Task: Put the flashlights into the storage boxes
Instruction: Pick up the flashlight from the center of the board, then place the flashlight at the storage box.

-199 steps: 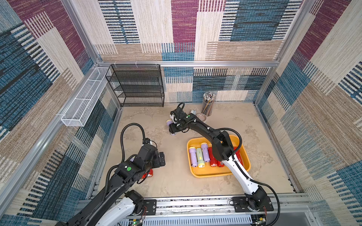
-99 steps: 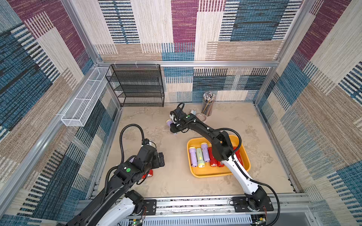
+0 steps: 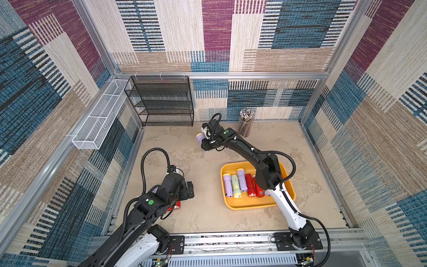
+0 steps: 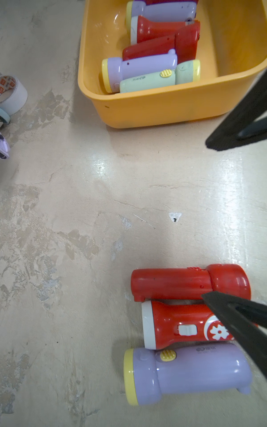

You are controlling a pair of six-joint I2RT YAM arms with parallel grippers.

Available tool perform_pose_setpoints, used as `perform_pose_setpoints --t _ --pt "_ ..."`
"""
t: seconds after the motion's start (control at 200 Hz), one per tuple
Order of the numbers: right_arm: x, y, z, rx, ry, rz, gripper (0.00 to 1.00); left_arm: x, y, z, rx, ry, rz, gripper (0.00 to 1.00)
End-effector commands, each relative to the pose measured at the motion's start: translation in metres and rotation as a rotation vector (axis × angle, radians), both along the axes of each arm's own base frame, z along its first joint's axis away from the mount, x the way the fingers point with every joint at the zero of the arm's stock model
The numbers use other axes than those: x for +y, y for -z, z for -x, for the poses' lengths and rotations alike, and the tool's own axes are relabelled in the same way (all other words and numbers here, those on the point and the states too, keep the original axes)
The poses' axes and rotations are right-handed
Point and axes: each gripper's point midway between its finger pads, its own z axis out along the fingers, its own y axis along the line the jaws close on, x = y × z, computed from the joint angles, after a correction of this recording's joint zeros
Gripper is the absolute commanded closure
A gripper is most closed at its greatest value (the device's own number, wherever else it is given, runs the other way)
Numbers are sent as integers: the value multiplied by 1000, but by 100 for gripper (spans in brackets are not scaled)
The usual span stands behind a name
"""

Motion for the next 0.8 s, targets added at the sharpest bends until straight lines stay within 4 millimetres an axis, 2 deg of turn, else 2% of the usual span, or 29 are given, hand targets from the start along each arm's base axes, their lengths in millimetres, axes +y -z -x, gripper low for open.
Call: perform_pose_setpoints --t 0.0,0.235,0.416,0.556,0.676,0.686,0.706,0.796 --pt "-10 -19 0 -32 29 12 63 -3 -3 -3 -13 -7 25 1" --pt "-33 -45 15 -50 53 37 64 -8 -5 -4 -20 4 50 1" --pt "-60 -61 39 -59 74 71 64 -11 -5 -5 -20 13 68 1" --pt "-94 -77 68 -75 109 101 63 -18 -4 -6 -21 27 98 1" --pt "-126 -78 102 -58 150 116 63 -26 -1 -8 -14 39 134 1" --pt "-128 -84 104 -68 156 106 63 -27 -1 -8 -14 40 138 1" --pt "-135 -77 113 -49 160 117 63 -29 0 -8 -11 44 144 1" --pt "-160 -72 140 -32 198 112 63 -36 5 -10 4 53 172 0"
